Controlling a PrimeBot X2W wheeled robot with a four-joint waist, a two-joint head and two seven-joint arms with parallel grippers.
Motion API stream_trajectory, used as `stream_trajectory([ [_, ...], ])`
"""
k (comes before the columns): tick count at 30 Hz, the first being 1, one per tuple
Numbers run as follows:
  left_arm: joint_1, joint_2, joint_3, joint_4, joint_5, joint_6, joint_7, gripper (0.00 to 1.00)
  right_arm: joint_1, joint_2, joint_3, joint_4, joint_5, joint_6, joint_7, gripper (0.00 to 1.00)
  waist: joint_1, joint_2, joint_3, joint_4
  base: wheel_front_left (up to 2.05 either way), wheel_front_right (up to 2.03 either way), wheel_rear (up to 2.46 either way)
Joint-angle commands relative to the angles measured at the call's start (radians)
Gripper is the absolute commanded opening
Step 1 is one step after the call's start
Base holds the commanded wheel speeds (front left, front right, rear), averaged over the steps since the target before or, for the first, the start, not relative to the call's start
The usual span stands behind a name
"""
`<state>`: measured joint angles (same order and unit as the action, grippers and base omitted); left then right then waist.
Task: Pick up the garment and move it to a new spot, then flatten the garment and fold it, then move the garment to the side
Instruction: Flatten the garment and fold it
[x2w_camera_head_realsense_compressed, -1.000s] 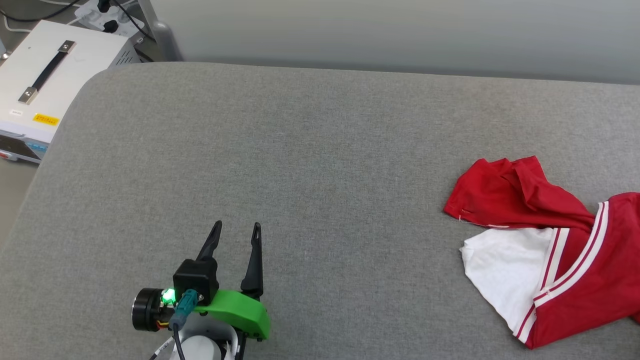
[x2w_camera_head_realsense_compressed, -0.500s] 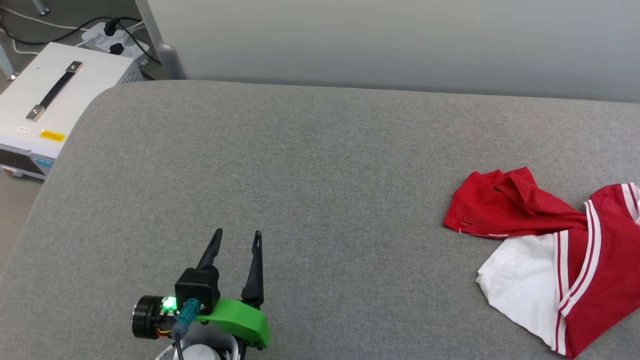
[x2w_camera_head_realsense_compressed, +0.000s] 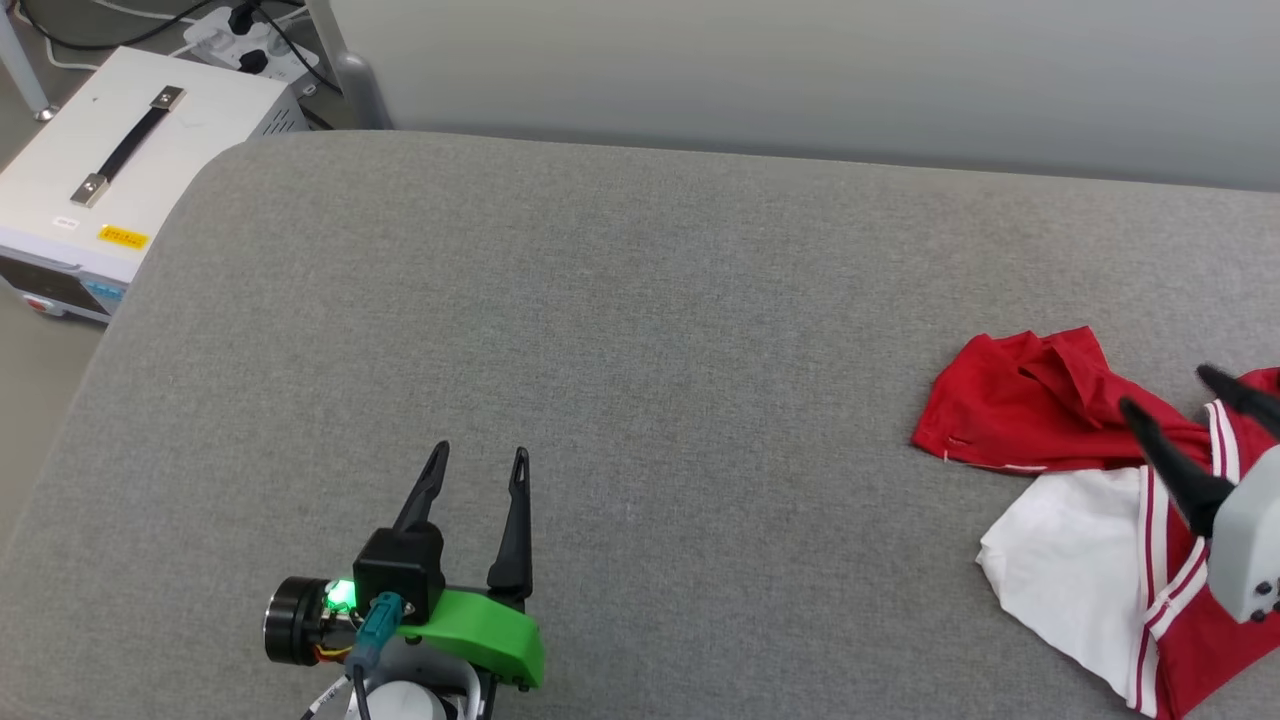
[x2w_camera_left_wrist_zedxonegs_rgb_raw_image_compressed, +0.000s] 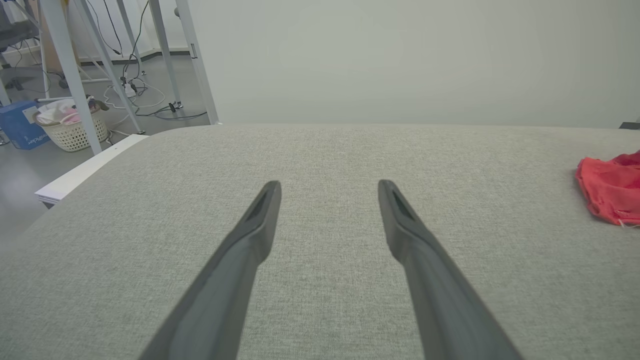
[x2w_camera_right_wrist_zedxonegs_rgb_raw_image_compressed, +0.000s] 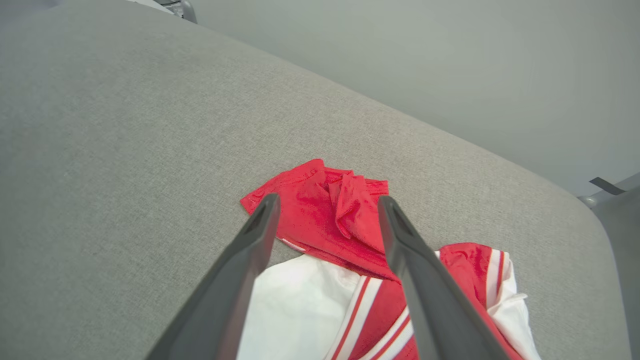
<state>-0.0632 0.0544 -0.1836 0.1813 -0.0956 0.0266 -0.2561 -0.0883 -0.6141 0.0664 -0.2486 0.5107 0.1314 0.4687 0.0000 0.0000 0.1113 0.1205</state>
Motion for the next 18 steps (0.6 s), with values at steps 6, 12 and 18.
stream_trajectory([
  [6,-0.030,-0.004,0.006,-0.035,0.016,0.016,-0.006,1.00,-0.045,-0.080,0.147,0.050,0.139,-0.001,0.275,1.00,0.0000,0.0000,0.043,0.027,0.00,0.00,0.00],
  [12,-0.053,-0.004,-0.002,-0.057,0.011,0.024,-0.006,1.00,-0.090,-0.076,0.289,0.182,0.183,-0.001,0.337,1.00,0.0000,0.0000,0.080,0.054,0.00,0.00,0.00],
  [18,-0.075,-0.004,-0.015,-0.063,-0.001,0.034,-0.006,1.00,-0.139,-0.044,0.384,0.340,0.163,-0.001,0.284,1.00,0.0000,0.0000,0.121,0.076,0.00,0.00,0.00],
])
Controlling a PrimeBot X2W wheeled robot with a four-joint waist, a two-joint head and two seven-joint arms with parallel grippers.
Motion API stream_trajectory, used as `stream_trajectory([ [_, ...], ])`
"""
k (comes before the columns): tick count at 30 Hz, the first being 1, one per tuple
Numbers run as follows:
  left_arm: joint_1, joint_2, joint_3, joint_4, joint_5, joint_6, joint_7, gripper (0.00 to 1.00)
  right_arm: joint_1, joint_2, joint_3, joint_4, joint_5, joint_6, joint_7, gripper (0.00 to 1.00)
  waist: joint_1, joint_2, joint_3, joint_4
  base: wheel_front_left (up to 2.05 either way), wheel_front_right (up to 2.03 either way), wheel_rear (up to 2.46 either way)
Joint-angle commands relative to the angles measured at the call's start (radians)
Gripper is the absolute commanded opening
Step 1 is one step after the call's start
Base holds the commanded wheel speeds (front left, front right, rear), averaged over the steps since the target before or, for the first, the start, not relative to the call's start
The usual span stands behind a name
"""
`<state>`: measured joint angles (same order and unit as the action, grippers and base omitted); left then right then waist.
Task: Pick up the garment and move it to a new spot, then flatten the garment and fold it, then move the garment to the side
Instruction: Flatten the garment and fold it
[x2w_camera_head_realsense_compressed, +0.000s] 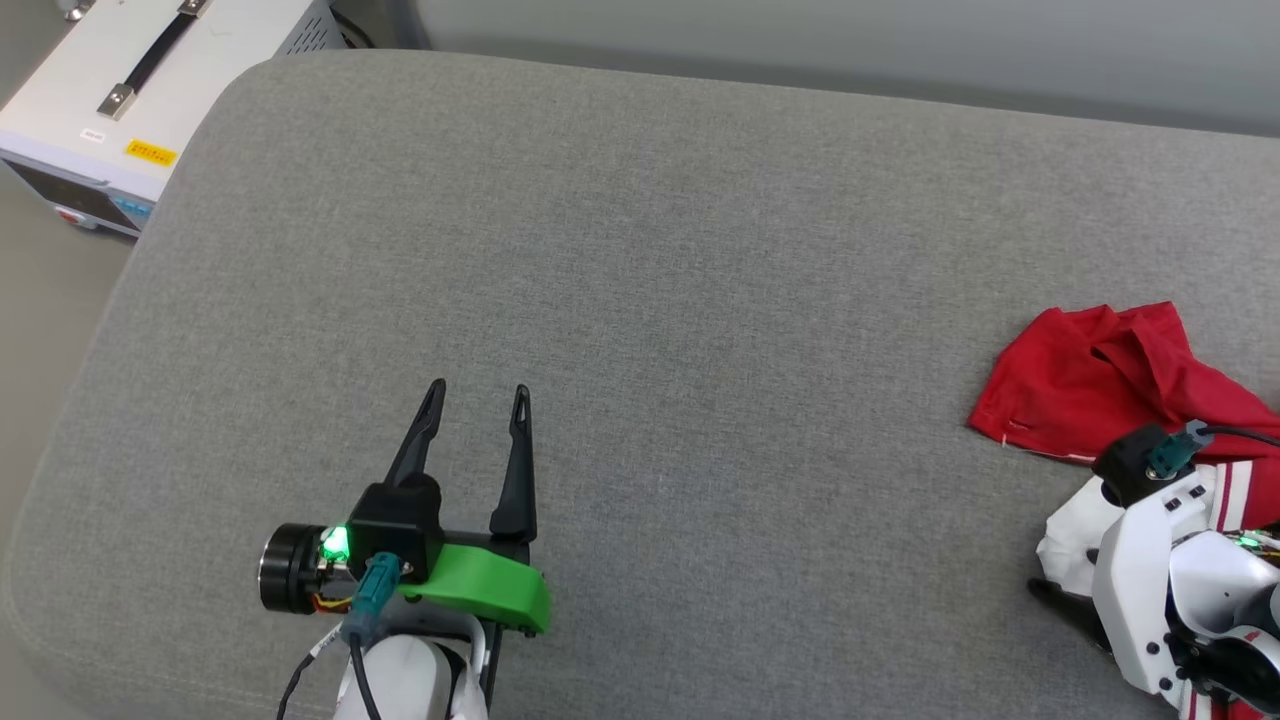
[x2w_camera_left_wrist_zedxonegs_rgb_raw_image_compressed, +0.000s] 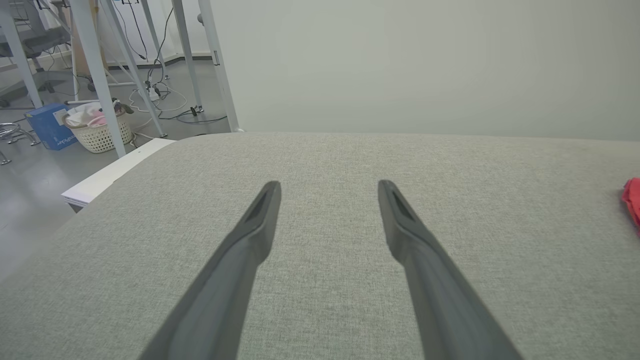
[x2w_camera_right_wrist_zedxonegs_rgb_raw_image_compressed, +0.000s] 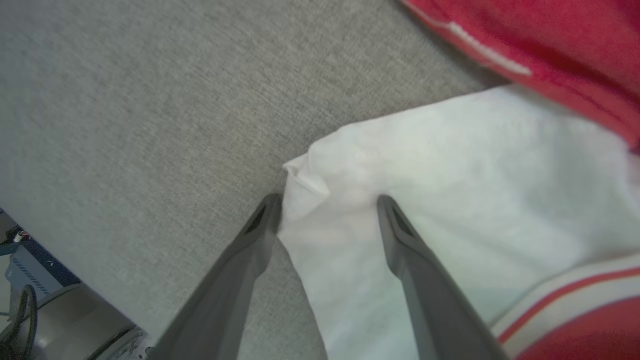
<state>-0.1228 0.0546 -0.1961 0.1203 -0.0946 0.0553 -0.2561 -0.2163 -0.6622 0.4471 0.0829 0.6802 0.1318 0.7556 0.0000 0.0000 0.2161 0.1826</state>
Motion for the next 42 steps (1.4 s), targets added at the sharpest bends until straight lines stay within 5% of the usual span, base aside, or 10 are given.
stream_trajectory([
  [1,-0.018,-0.004,-0.004,-0.001,-0.004,0.007,-0.006,1.00,-0.016,0.008,0.014,0.045,-0.014,-0.001,-0.015,1.00,0.0000,0.0000,0.019,0.017,0.00,0.00,0.00],
  [7,-0.016,-0.004,0.001,0.009,-0.008,0.015,-0.006,1.00,-0.017,0.022,0.086,0.154,0.000,-0.001,-0.070,1.00,0.0000,0.0000,0.011,0.016,0.00,0.00,0.00],
  [8,-0.012,-0.004,0.005,0.011,-0.008,0.016,-0.006,1.00,-0.020,0.022,0.091,0.156,0.007,-0.001,-0.088,0.43,0.0000,0.0000,0.005,0.011,0.00,0.00,0.00],
  [9,-0.008,-0.004,0.007,0.012,-0.007,0.017,-0.006,1.00,-0.025,0.019,0.094,0.155,0.009,-0.001,-0.107,0.01,0.0000,0.0000,0.000,0.007,0.00,0.00,0.00],
  [16,0.009,-0.004,0.019,0.020,0.000,0.012,-0.006,1.00,-0.051,0.005,0.037,0.104,0.030,-0.001,-0.272,0.00,0.0000,0.0000,-0.051,-0.024,0.00,0.00,0.00],
  [28,0.018,-0.004,0.016,0.017,0.000,0.004,-0.006,1.00,-0.098,0.029,-0.075,-0.107,0.009,-0.001,-0.358,0.00,0.0000,0.0000,-0.067,-0.009,0.00,0.00,0.00],
  [35,0.005,-0.004,0.007,0.014,-0.013,0.009,-0.006,1.00,-0.239,0.127,0.011,-0.130,-0.033,-0.001,-0.357,0.00,0.0000,0.0000,-0.038,0.037,0.00,0.00,0.00],
  [42,-0.024,-0.004,-0.008,0.019,-0.030,0.018,-0.006,1.00,-0.449,0.274,0.191,0.030,-0.038,-0.001,-0.365,0.00,0.0000,0.0000,0.016,0.087,0.00,0.00,0.00],
])
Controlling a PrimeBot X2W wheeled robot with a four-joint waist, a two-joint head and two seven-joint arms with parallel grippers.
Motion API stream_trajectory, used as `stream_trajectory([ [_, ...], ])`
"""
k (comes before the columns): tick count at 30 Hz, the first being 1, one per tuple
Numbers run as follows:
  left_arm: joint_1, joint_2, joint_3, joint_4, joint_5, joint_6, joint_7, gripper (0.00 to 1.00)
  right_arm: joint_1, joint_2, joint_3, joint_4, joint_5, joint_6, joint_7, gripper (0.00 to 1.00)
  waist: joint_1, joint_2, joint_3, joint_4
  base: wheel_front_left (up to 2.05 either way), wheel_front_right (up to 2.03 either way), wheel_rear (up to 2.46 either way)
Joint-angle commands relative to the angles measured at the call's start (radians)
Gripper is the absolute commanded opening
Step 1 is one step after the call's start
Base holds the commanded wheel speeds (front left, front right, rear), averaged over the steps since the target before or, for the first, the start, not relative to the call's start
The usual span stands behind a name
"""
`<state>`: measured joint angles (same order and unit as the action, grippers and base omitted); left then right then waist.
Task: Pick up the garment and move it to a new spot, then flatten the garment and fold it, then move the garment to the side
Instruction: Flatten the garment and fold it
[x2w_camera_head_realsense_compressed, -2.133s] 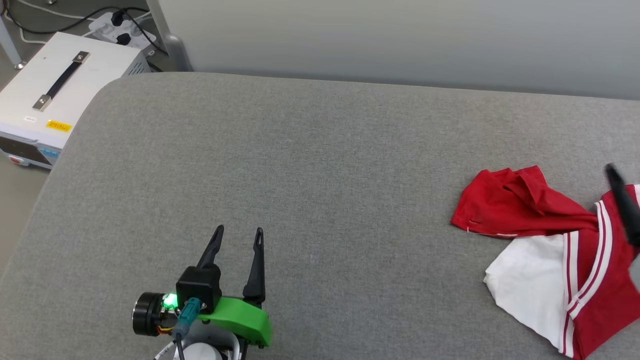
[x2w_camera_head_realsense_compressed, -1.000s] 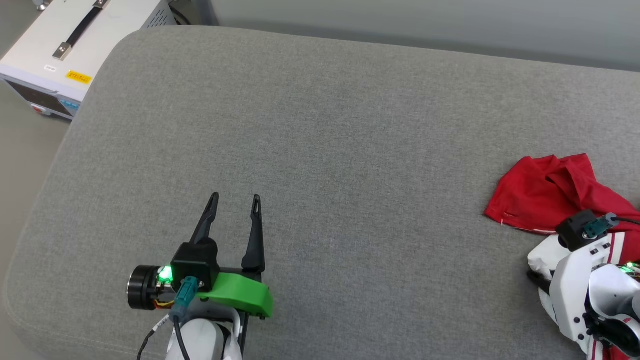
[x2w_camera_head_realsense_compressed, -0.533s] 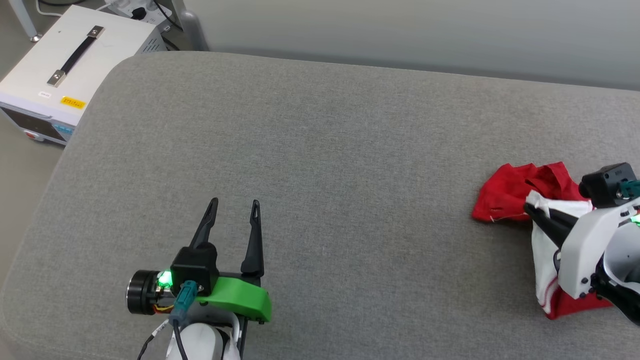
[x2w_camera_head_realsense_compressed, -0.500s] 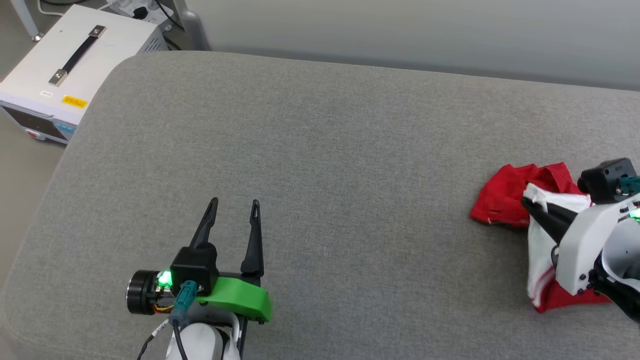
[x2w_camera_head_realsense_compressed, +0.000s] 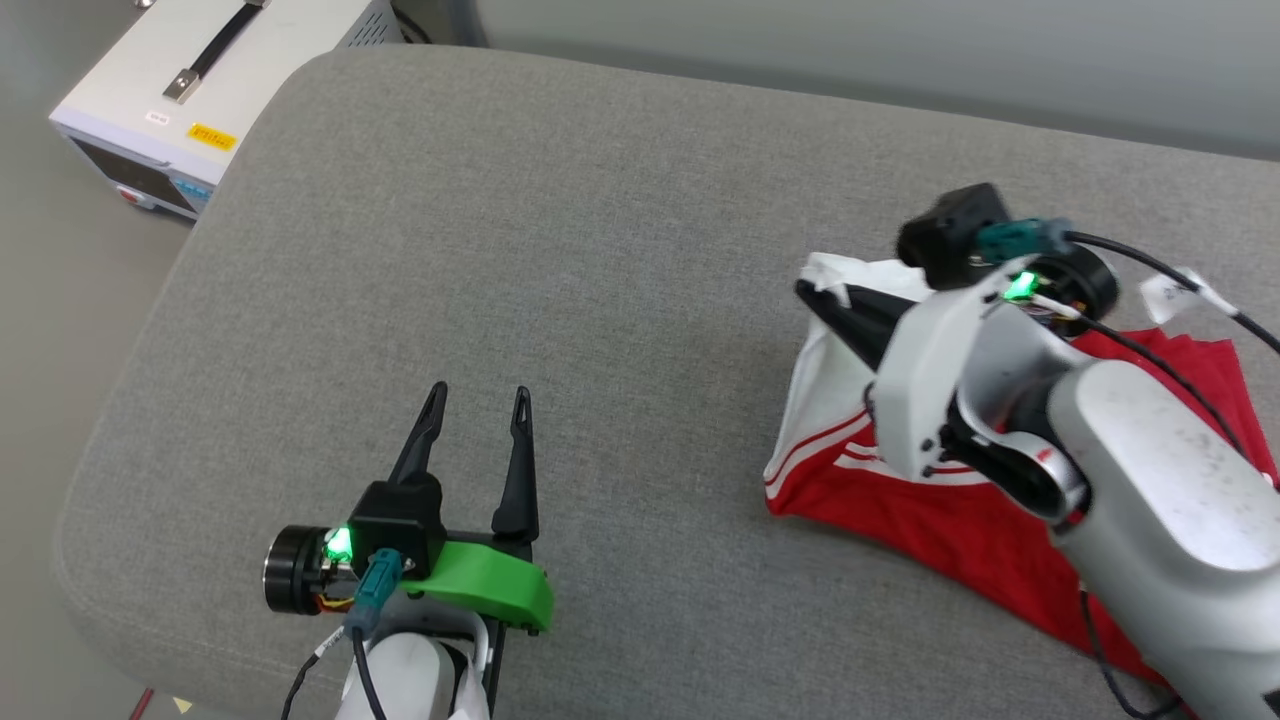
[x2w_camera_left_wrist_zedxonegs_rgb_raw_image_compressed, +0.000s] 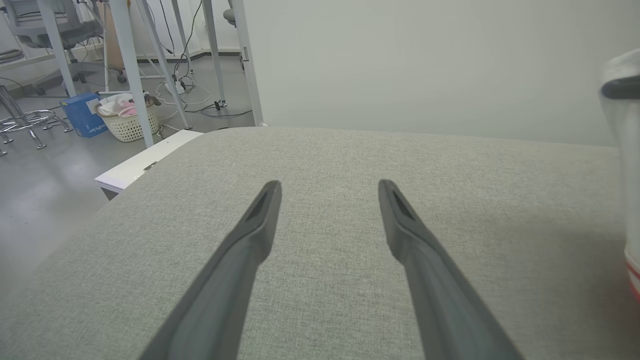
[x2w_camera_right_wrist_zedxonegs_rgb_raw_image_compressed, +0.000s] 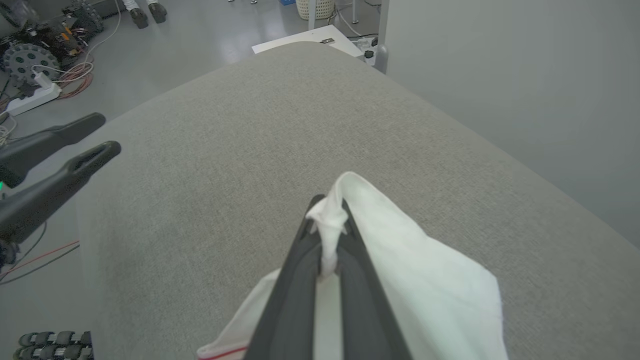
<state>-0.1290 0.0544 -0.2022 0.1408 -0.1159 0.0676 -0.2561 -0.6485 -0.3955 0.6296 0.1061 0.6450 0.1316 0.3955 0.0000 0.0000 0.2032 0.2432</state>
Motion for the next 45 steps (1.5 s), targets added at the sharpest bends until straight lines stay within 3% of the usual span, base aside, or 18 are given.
stream_trajectory([
  [1,-0.023,-0.004,-0.005,-0.001,-0.012,0.008,-0.006,1.00,-0.050,0.029,0.045,0.040,-0.001,-0.001,-0.010,0.00,0.0000,0.0000,0.039,0.033,0.00,0.00,0.00],
  [11,-0.070,-0.004,-0.041,0.010,-0.045,0.027,-0.006,1.00,-0.240,0.192,0.382,0.408,0.055,-0.001,-0.046,0.00,0.0000,0.0000,0.117,0.081,0.00,0.00,0.00],
  [17,-0.084,-0.004,-0.054,0.018,-0.054,0.036,-0.006,1.00,-0.261,0.230,0.499,0.613,0.117,-0.001,-0.056,0.00,0.0000,0.0000,0.131,0.089,0.00,0.00,0.00],
  [21,-0.088,-0.004,-0.053,0.023,-0.053,0.039,-0.006,1.00,-0.272,0.246,0.529,0.681,0.154,-0.001,-0.135,0.04,0.0000,0.0000,0.127,0.080,0.00,0.00,0.00],
  [22,-0.087,-0.004,-0.051,0.025,-0.051,0.039,-0.006,1.00,-0.277,0.248,0.533,0.689,0.159,-0.001,-0.163,0.31,0.0000,0.0000,0.122,0.076,0.00,0.00,0.00],
  [23,-0.087,-0.004,-0.050,0.028,-0.048,0.037,-0.006,1.00,-0.282,0.251,0.535,0.696,0.165,-0.001,-0.201,0.49,0.0000,0.0000,0.116,0.071,0.00,0.00,0.00],
  [24,-0.086,-0.004,-0.049,0.030,-0.046,0.036,-0.006,1.00,-0.286,0.253,0.535,0.699,0.170,-0.001,-0.232,1.00,0.0000,0.0000,0.110,0.067,0.00,0.00,0.00],
  [32,-0.050,-0.004,-0.022,0.042,-0.017,0.024,-0.006,1.00,-0.272,0.204,0.501,0.647,0.201,-0.001,-0.545,1.00,0.0000,0.0000,0.025,0.022,0.00,0.00,0.00],
  [37,-0.009,-0.004,0.000,0.039,0.005,0.012,-0.006,1.00,-0.211,0.117,0.435,0.598,0.181,-0.001,-0.636,1.00,0.0000,0.0000,-0.026,-0.009,0.00,0.00,0.00],
  [41,0.014,-0.004,0.022,0.030,0.022,0.002,-0.006,1.00,-0.128,0.043,0.308,0.554,0.127,-0.001,-0.655,1.00,0.0000,0.0000,-0.056,-0.033,0.00,0.00,0.00],
  [45,0.034,-0.004,0.046,0.017,0.036,-0.006,-0.006,1.00,-0.006,-0.009,0.082,0.451,0.036,-0.001,-0.657,1.00,0.0000,0.0000,-0.075,-0.060,0.00,0.00,0.00],
])
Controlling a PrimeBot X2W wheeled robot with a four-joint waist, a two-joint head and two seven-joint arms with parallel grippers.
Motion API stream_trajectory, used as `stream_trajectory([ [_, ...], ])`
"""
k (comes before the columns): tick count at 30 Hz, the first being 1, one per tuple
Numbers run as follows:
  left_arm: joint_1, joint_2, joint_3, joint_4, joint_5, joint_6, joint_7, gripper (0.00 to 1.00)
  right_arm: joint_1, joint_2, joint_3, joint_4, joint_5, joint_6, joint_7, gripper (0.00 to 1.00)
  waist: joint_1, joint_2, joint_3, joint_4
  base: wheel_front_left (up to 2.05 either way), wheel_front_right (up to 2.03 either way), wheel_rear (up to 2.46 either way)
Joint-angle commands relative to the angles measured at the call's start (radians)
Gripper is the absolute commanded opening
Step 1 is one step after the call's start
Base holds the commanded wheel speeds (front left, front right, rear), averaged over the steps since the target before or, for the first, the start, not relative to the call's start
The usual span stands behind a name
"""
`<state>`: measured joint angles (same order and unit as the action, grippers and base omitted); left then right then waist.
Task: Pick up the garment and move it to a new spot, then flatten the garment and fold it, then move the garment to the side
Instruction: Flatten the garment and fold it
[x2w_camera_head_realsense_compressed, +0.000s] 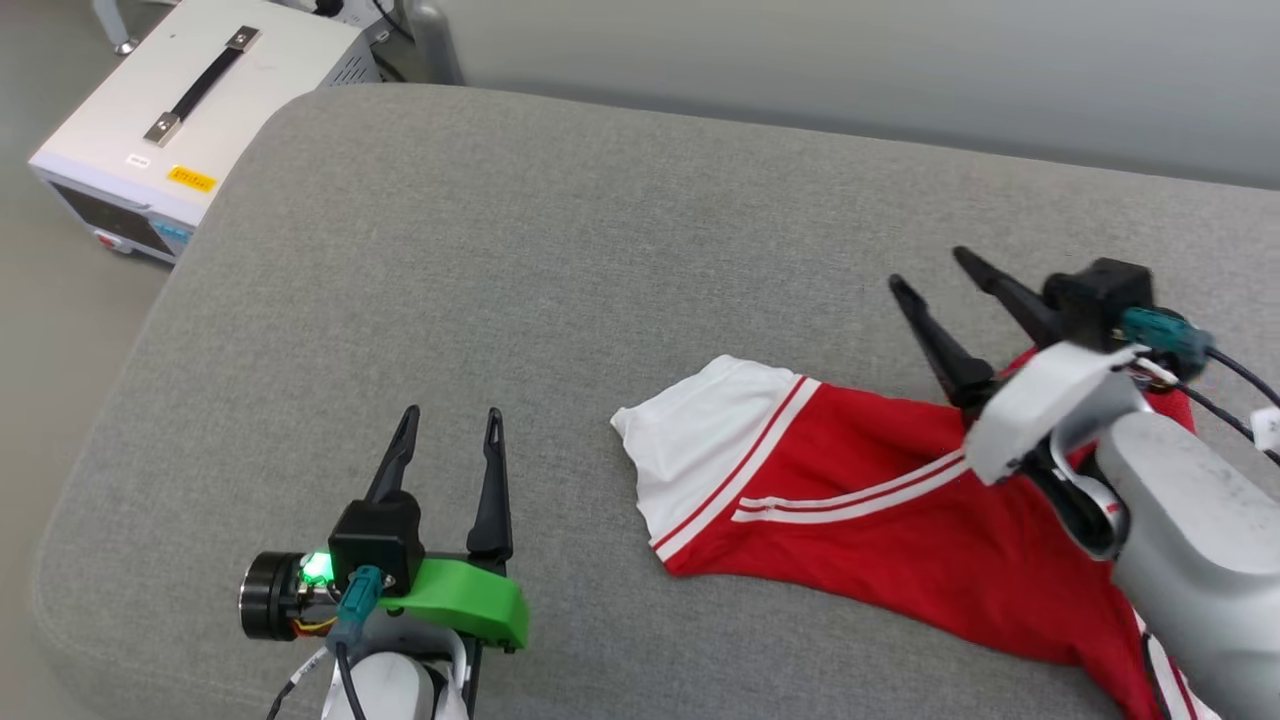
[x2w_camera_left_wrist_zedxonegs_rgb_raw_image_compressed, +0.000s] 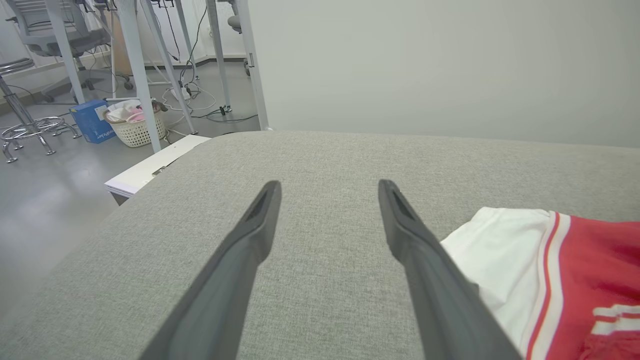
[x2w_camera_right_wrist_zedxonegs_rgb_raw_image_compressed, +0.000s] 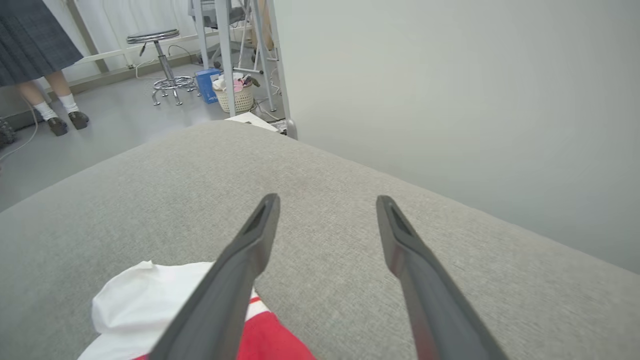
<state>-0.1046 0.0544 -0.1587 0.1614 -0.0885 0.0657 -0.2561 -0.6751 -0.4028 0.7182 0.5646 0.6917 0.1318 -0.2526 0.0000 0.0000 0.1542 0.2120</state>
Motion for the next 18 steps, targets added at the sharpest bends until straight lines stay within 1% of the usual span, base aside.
stream_trajectory([
  [1,0.015,-0.004,0.009,-0.008,0.012,-0.006,-0.006,1.00,0.062,-0.011,-0.074,-0.039,-0.046,-0.001,-0.009,1.00,0.0000,0.0000,-0.030,-0.036,0.00,0.00,0.00],
  [3,0.024,-0.003,0.017,-0.014,0.018,-0.010,-0.006,1.00,0.139,-0.019,-0.193,-0.090,-0.114,-0.001,-0.009,1.00,0.0000,0.0000,-0.039,-0.051,0.00,0.00,0.00],
  [5,0.032,-0.003,0.023,-0.019,0.024,-0.014,-0.006,1.00,0.218,-0.012,-0.306,-0.138,-0.160,-0.001,-0.009,1.00,0.0000,0.0000,-0.048,-0.063,0.00,0.00,0.00],
  [9,0.044,-0.002,0.033,-0.024,0.033,-0.023,-0.006,1.00,0.354,0.000,-0.483,-0.217,-0.239,-0.001,-0.009,1.00,0.0000,0.0000,-0.066,-0.084,0.00,0.00,0.00],
  [12,0.049,-0.002,0.039,-0.030,0.039,-0.027,-0.006,1.00,0.429,-0.003,-0.585,-0.268,-0.286,-0.001,0.009,1.00,0.0000,0.0000,-0.074,-0.094,0.00,0.00,0.00],
  [15,0.053,-0.002,0.044,-0.036,0.043,-0.029,-0.006,1.00,0.485,-0.014,-0.668,-0.335,-0.305,-0.001,0.057,1.00,0.0000,0.0000,-0.076,-0.104,0.00,0.00,0.00],
  [18,0.056,-0.002,0.049,-0.042,0.044,-0.030,-0.006,1.00,0.516,-0.048,-0.689,-0.390,-0.287,-0.001,0.154,1.00,0.0000,0.0000,-0.075,-0.114,0.00,0.00,0.00],
])
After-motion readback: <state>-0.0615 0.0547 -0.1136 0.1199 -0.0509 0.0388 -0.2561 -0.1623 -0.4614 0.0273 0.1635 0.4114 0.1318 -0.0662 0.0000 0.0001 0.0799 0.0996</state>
